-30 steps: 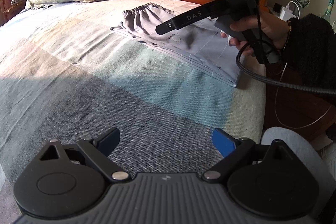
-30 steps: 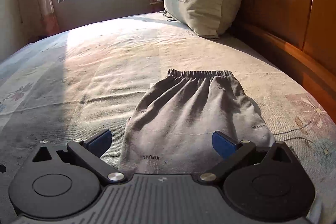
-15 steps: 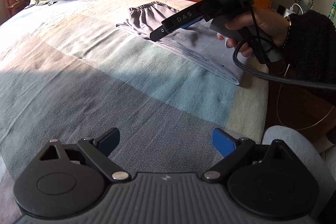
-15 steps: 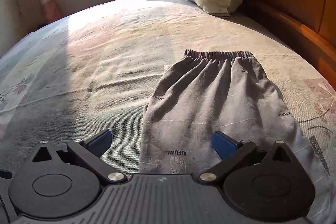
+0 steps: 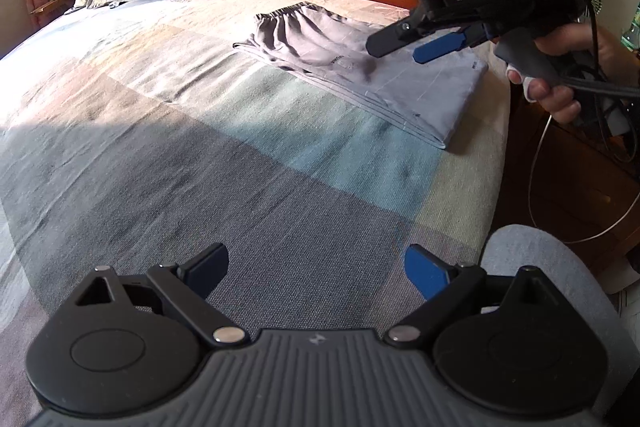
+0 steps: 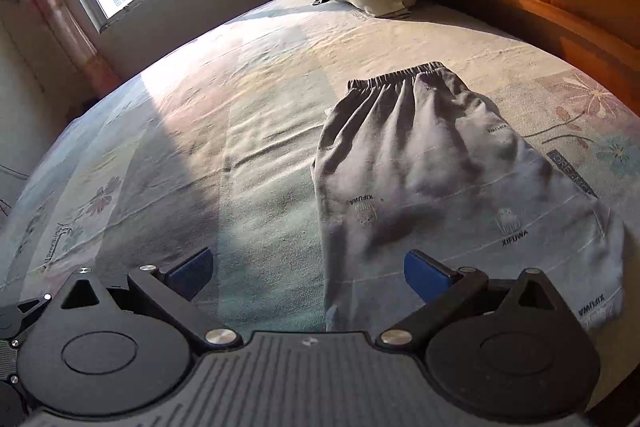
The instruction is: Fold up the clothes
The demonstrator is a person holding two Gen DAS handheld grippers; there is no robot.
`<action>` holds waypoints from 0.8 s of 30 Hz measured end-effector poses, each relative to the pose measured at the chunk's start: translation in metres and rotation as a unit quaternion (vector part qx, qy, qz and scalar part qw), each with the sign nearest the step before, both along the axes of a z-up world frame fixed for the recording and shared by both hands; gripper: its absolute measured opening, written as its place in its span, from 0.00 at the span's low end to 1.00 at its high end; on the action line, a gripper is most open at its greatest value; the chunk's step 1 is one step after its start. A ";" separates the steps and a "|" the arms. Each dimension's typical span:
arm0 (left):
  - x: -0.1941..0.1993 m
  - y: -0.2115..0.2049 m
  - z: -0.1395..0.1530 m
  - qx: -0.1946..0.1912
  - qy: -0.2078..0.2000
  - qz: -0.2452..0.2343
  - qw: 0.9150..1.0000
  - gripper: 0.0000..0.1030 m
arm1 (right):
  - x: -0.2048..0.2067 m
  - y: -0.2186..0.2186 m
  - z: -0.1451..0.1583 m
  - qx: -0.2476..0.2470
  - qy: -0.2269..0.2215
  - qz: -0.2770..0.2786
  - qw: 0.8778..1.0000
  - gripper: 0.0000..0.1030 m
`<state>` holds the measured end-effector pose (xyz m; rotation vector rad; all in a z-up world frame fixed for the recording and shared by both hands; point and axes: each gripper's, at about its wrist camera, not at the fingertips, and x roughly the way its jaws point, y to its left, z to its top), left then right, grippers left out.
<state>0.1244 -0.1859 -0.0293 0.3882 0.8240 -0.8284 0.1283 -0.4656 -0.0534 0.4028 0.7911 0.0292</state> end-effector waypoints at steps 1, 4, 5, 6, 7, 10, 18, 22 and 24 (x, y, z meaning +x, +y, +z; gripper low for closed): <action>-0.003 0.002 0.002 0.002 -0.006 0.004 1.000 0.92 | -0.009 0.002 -0.004 0.001 0.008 -0.005 1.000 1.00; -0.014 0.008 0.011 0.003 -0.031 0.012 0.999 0.92 | -0.037 0.005 -0.013 -0.002 0.030 -0.030 0.999 1.00; -0.017 0.009 0.015 0.002 -0.038 0.013 0.999 0.92 | -0.047 0.005 -0.014 -0.002 0.033 -0.038 0.999 1.00; -0.022 0.009 0.019 -0.001 -0.045 0.013 0.999 0.92 | -0.057 0.006 -0.014 -0.002 0.036 -0.046 0.998 1.00; -0.026 0.010 0.022 -0.004 -0.053 0.014 0.998 0.92 | -0.066 0.009 -0.012 -0.005 0.035 -0.050 0.998 1.00; -0.043 0.007 0.033 -0.019 -0.087 0.024 0.996 0.98 | -0.095 0.017 -0.004 -0.016 0.035 -0.060 0.997 1.00; -0.070 0.002 0.062 -0.100 -0.117 0.107 0.982 0.99 | -0.158 0.040 0.023 -0.044 0.022 -0.073 0.996 1.00; -0.077 -0.009 0.069 -0.072 -0.108 0.100 0.986 0.99 | -0.182 0.054 0.035 -0.064 0.017 -0.077 0.995 1.00; -0.084 -0.015 0.072 -0.060 -0.112 0.090 0.988 0.99 | -0.192 0.061 0.040 -0.065 0.010 -0.074 0.995 1.00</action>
